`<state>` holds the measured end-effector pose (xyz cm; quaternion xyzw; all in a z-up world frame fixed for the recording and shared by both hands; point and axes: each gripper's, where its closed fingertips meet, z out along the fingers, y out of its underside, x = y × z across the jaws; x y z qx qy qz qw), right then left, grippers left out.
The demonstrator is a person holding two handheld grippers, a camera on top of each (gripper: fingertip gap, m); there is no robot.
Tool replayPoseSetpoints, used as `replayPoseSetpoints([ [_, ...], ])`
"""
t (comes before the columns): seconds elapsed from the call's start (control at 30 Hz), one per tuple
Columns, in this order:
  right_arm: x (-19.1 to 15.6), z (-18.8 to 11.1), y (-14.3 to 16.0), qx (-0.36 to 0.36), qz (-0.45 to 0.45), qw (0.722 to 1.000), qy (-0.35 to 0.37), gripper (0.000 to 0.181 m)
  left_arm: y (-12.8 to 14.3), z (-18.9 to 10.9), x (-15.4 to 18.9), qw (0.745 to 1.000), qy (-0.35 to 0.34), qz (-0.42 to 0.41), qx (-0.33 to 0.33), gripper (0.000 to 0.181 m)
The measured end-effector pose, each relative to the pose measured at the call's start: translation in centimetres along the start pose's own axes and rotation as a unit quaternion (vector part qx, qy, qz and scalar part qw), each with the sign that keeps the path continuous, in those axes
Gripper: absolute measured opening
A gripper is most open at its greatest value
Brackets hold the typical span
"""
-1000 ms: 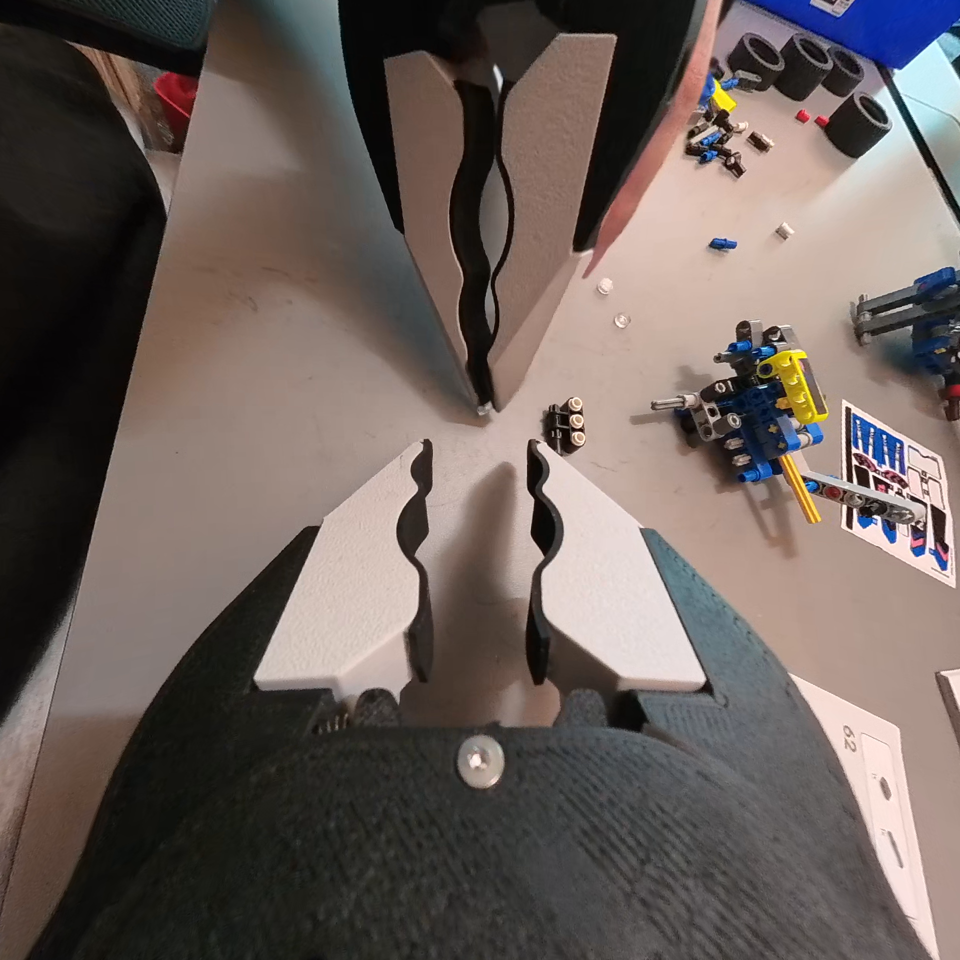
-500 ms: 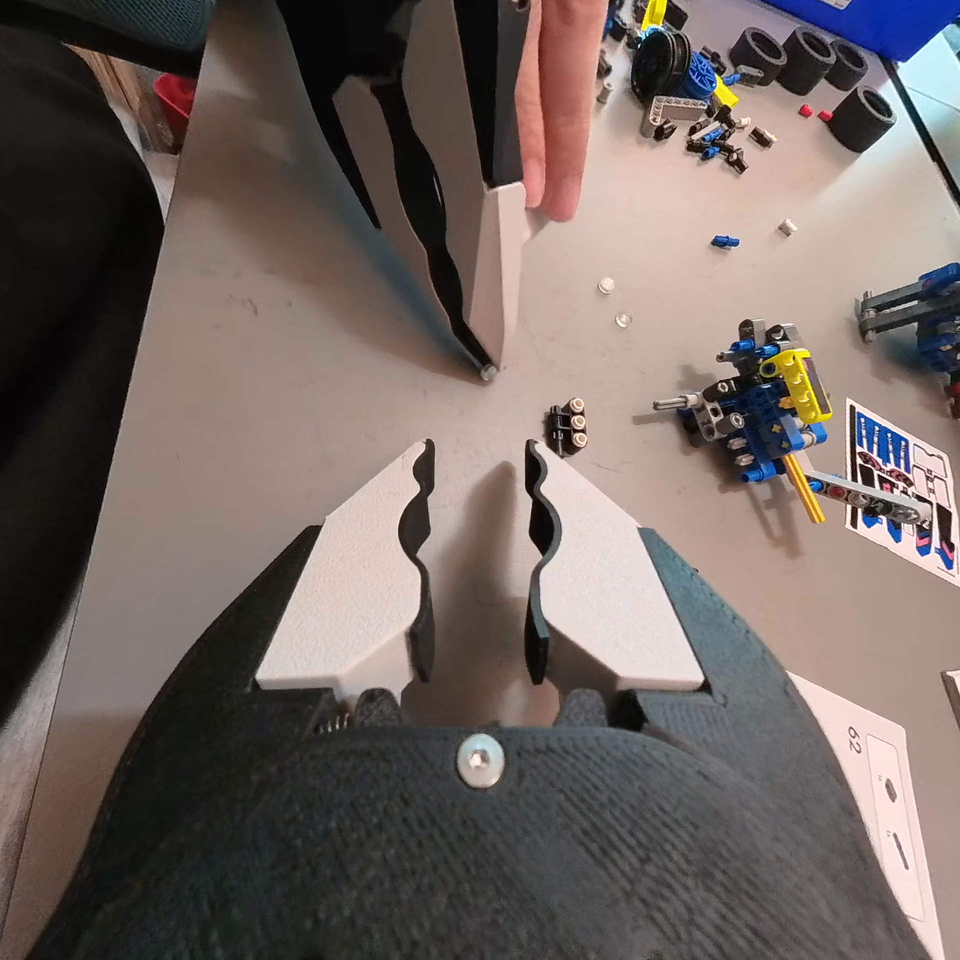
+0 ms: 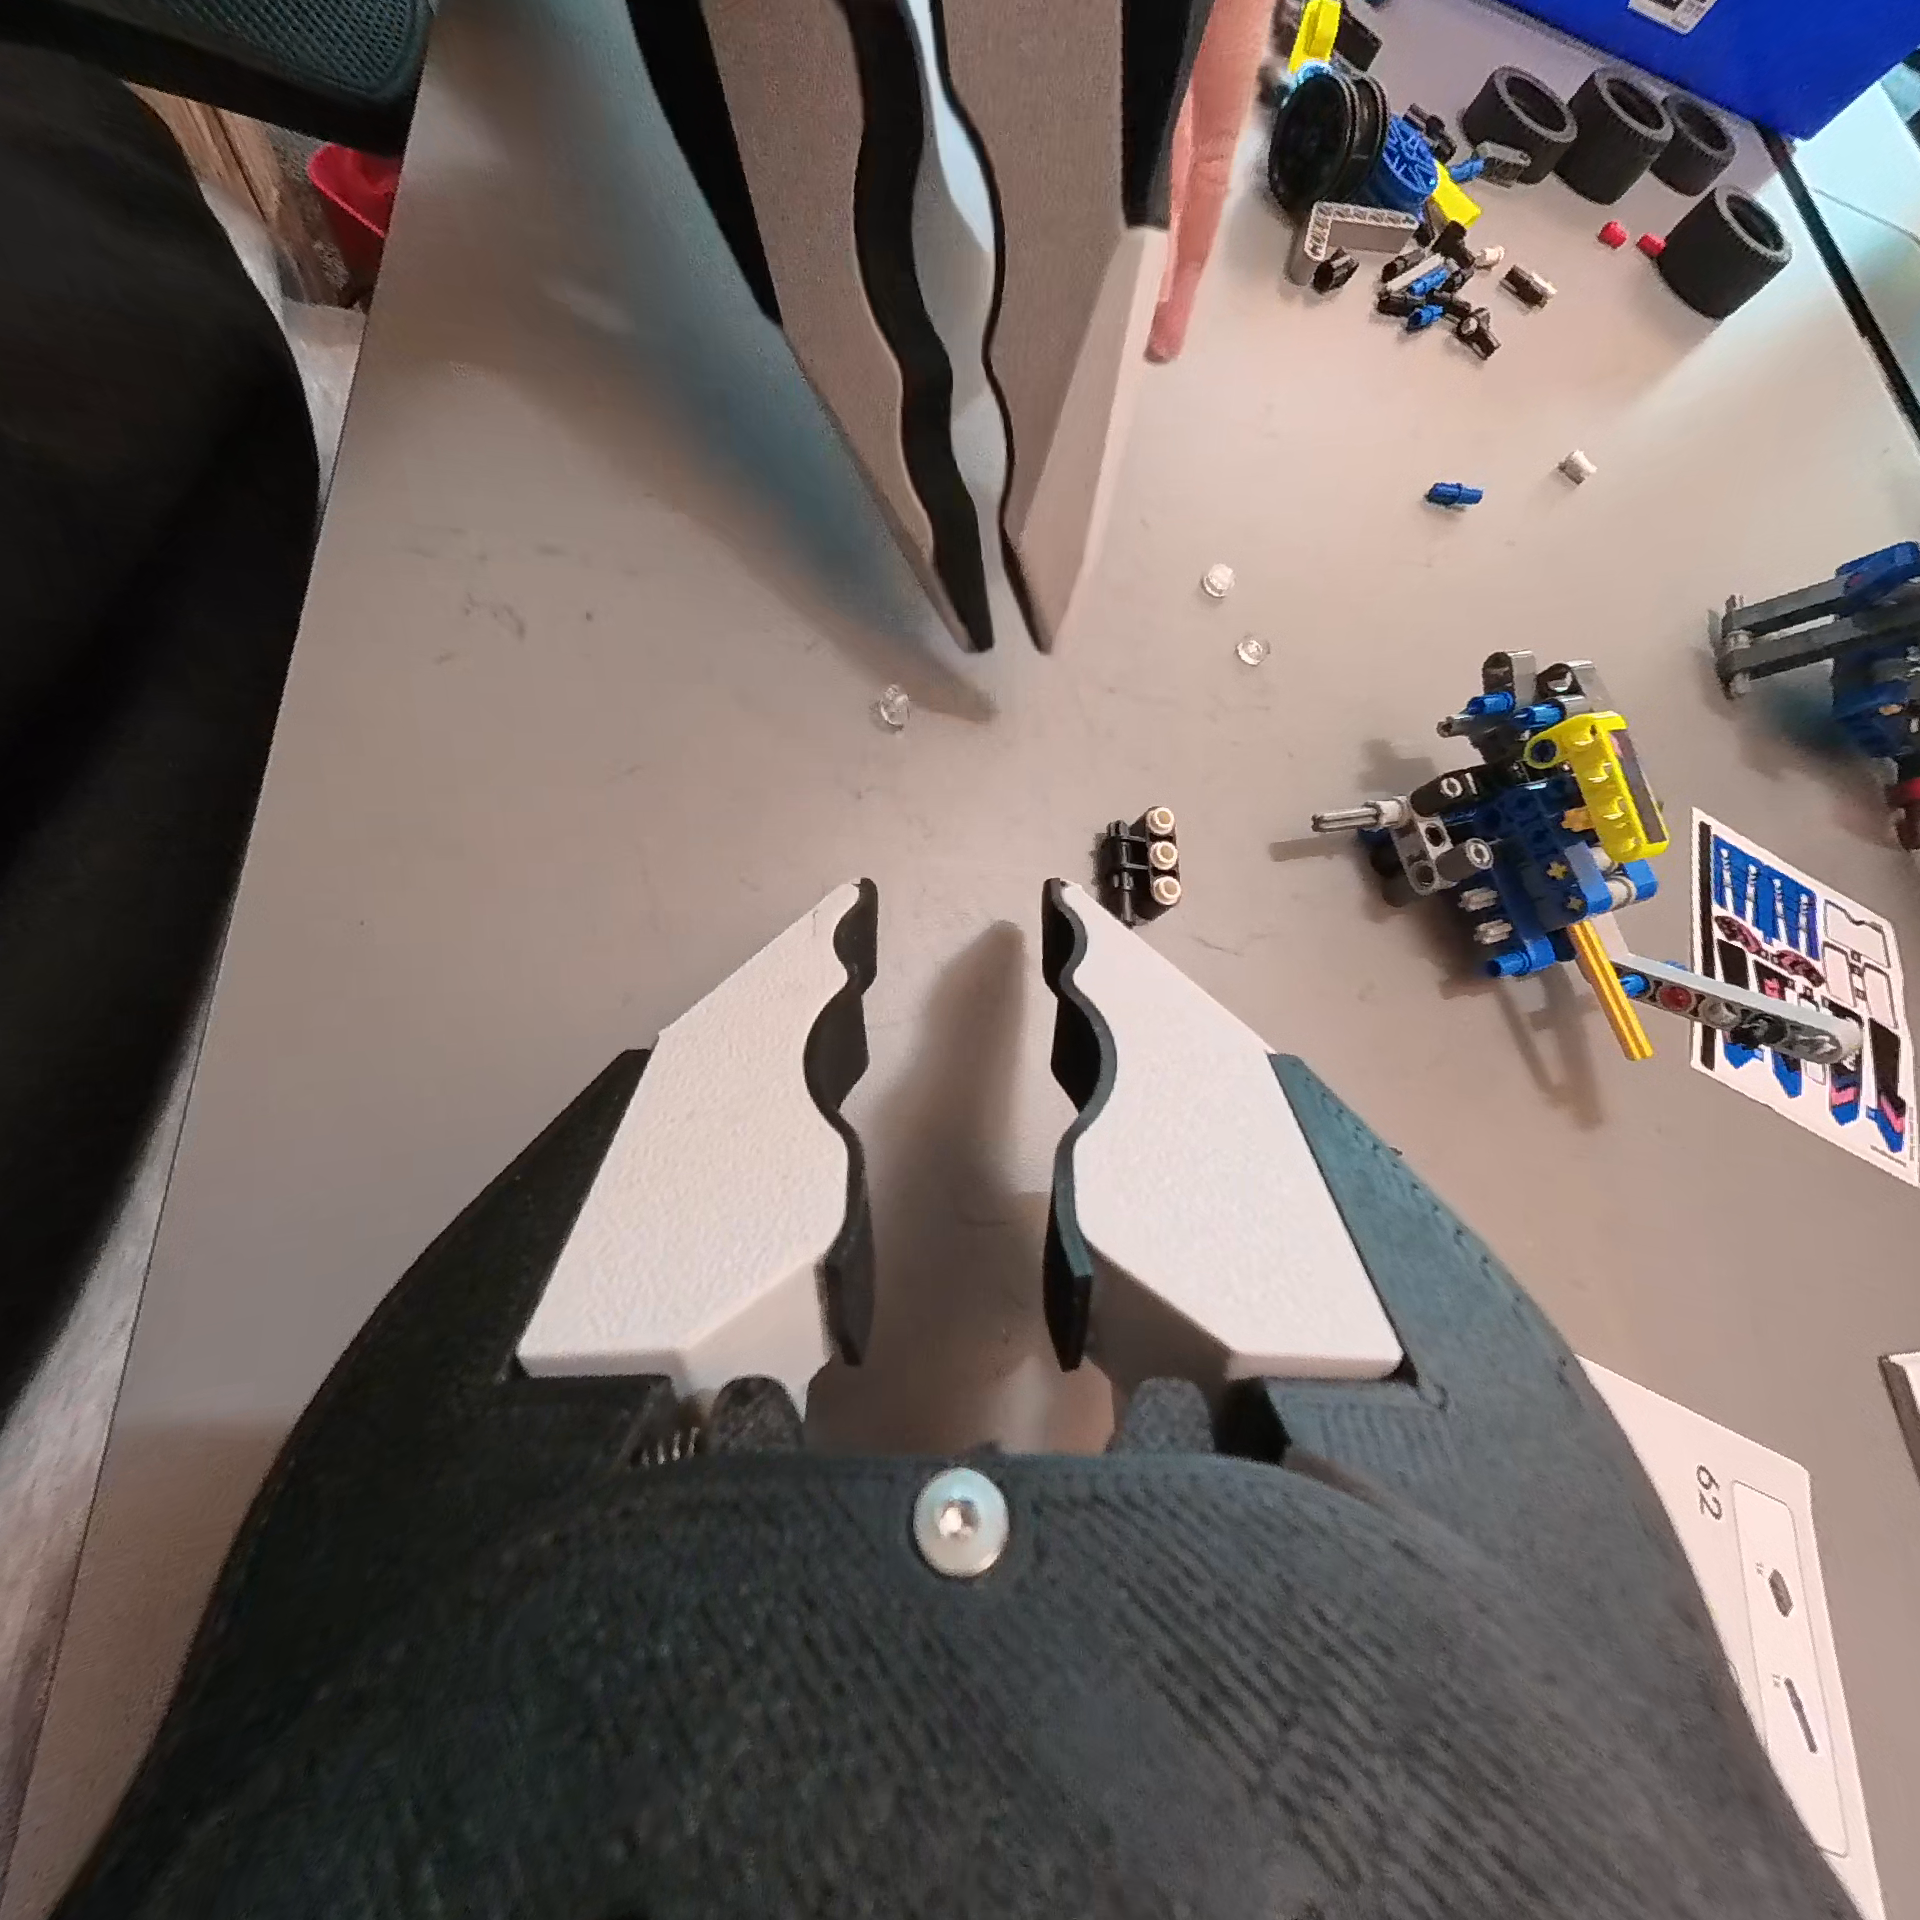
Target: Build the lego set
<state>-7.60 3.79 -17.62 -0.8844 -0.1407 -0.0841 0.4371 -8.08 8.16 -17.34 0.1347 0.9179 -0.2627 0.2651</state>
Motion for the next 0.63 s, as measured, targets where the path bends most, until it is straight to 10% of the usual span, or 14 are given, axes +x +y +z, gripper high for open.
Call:
replayPoseSetpoints([
  [0.03, 0.0, 0.0, 0.0, 0.0, -0.001, 1.0, 0.0, 0.03, -0.4, -0.2, 0.4, 0.999, 0.019, -0.036, 0.017, 0.008],
  [0.63, -0.1, 0.1, -0.1, -0.001, 0.001, 1.0, -0.001, 0.028, -1.3, 1.0, 1.8, 0.962, 0.063, -0.266, 0.026, 0.008],
])
